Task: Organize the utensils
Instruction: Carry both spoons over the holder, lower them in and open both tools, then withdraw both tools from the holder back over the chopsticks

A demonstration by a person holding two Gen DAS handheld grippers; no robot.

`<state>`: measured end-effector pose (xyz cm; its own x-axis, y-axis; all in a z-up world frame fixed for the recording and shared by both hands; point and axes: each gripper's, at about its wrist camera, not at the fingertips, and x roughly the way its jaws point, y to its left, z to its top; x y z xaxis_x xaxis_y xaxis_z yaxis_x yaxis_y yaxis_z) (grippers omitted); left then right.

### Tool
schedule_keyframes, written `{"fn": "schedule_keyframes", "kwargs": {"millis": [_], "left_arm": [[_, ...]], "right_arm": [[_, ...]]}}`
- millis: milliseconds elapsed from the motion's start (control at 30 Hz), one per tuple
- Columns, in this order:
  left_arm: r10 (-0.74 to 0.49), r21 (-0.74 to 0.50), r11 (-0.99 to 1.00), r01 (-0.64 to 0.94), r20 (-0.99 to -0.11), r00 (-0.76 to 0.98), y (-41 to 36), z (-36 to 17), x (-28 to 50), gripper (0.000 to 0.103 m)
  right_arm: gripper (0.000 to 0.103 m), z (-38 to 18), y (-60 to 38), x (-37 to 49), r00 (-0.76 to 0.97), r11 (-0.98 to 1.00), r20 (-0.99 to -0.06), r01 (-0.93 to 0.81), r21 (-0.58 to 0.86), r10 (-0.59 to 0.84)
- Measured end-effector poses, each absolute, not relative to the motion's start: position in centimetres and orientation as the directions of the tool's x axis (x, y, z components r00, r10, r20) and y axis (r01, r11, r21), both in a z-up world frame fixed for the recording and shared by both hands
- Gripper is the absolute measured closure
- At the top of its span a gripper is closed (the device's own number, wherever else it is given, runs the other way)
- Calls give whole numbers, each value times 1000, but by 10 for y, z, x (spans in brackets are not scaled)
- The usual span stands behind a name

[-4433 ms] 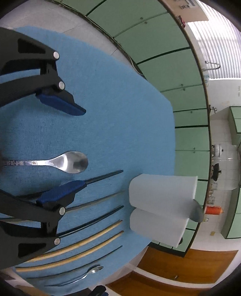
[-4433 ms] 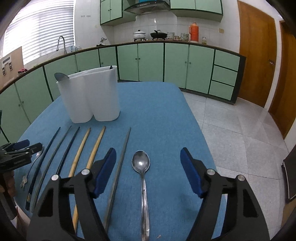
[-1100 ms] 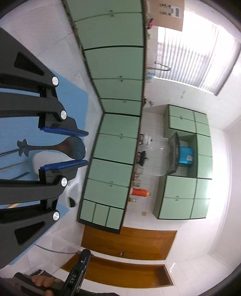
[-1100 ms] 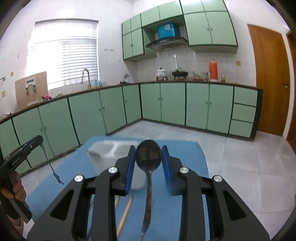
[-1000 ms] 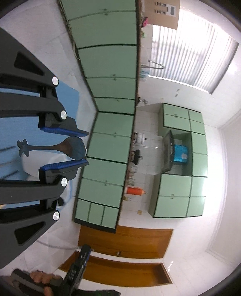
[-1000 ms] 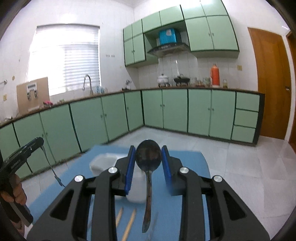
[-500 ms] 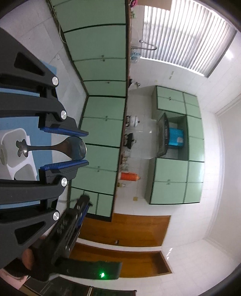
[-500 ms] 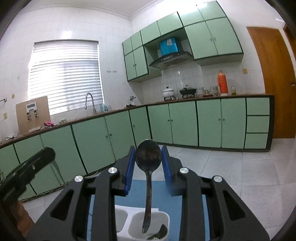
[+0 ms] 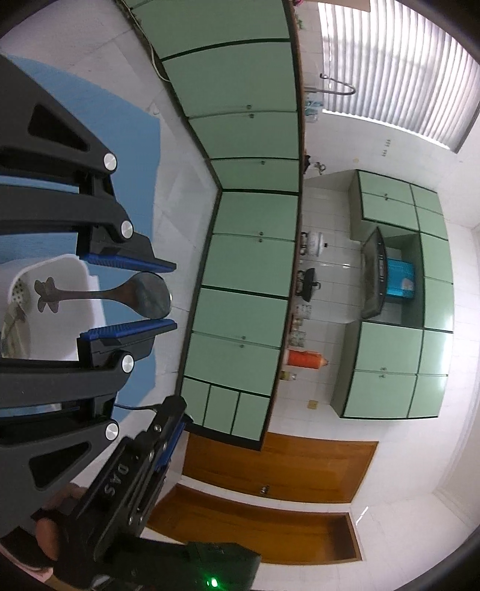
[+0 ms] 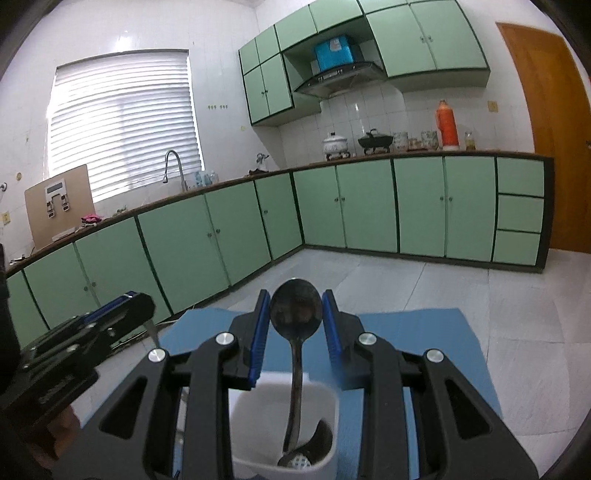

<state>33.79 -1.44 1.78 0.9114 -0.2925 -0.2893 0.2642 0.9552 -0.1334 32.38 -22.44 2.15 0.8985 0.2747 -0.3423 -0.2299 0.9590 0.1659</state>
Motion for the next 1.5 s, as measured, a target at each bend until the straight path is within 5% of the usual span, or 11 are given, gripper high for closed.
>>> {"fn": "schedule_keyframes", "kwargs": {"millis": [467, 767, 1100, 1500], "left_arm": [[-254, -126, 967, 223, -361, 897, -17, -7, 341, 75], [-255, -130, 966, 225, -316, 914, -12, 5, 313, 44], [-213, -115, 976, 186, -302, 929, 7, 0, 249, 15], [-196, -120, 980, 162, -375, 906, 19, -32, 175, 8]], "right_arm": [[68, 7, -216, 307, 889, 960, -368, -231, 156, 274], [52, 18, -229, 277, 909, 962, -324, -221, 157, 262], [9, 16, -242, 211, 938, 983, -297, -153, 105, 177], [5, -23, -255, 131, 910, 986, -382, -131, 106, 162]]}}
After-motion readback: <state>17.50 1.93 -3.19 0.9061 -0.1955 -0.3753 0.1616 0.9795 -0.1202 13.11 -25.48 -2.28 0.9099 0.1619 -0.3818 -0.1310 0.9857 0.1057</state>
